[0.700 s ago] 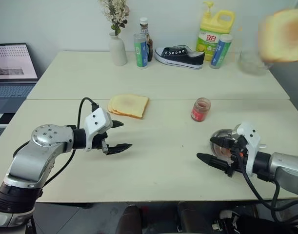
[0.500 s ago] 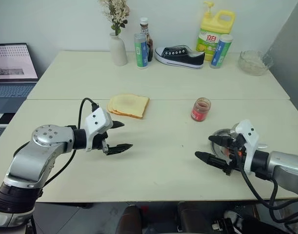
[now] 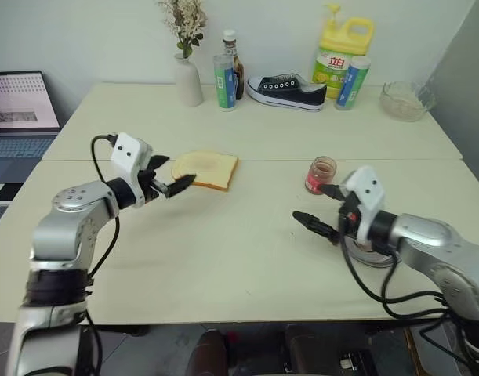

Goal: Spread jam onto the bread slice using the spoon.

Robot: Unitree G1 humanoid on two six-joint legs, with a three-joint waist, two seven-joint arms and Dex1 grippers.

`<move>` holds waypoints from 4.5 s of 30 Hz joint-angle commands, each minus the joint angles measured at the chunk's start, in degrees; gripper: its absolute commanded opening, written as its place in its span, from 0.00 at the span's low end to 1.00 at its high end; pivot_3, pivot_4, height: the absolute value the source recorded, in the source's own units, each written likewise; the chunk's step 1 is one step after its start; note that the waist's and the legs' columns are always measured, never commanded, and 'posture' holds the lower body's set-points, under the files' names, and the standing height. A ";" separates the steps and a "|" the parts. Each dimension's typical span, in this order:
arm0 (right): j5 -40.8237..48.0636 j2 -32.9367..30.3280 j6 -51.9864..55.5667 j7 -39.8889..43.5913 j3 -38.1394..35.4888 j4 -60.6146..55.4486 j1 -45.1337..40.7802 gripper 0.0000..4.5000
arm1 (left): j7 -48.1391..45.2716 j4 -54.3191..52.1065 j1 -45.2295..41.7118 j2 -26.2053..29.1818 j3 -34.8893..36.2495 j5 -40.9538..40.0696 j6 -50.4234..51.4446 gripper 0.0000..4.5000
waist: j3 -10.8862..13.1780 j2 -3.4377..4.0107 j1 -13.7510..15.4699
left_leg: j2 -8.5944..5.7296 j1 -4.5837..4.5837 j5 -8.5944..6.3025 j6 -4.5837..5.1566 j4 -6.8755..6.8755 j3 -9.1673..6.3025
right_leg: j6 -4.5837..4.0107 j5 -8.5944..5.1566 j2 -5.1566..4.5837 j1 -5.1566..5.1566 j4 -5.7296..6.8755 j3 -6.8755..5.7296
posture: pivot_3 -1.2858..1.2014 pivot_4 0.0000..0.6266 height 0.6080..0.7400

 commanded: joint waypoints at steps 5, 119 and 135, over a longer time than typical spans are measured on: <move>-4.03 7.97 -4.48 4.24 5.84 4.38 -6.79 0.99 | 8.37 16.65 -8.69 -8.75 2.00 3.05 -9.68 1.00 | -0.02 -0.04 0.24 | -0.06 -0.15 0.00 -0.01 0.01 0.00 | 0.00 0.01 -0.14 -0.08 -0.04 -0.06 | 0.52 0.24 1.00; 31.44 -6.38 18.96 7.43 -29.51 -17.91 12.61 1.00 | -40.76 -13.30 -9.88 3.58 -19.12 -6.54 4.87 0.00 | -0.02 -0.07 -0.11 | -0.03 0.02 0.08 -0.15 -0.15 -0.05 | -0.02 -0.04 -0.07 -0.05 0.18 -0.06 | 0.52 0.24 1.00; 38.12 -11.86 12.25 -4.70 -26.74 -19.56 20.28 1.00 | -26.75 24.83 -18.79 -12.07 -32.78 23.84 -40.35 0.00 | 0.00 -0.11 0.14 | -0.07 0.01 0.15 0.01 -0.10 -0.06 | 0.10 0.10 -0.04 0.38 -0.60 -0.07 | 0.52 0.24 1.00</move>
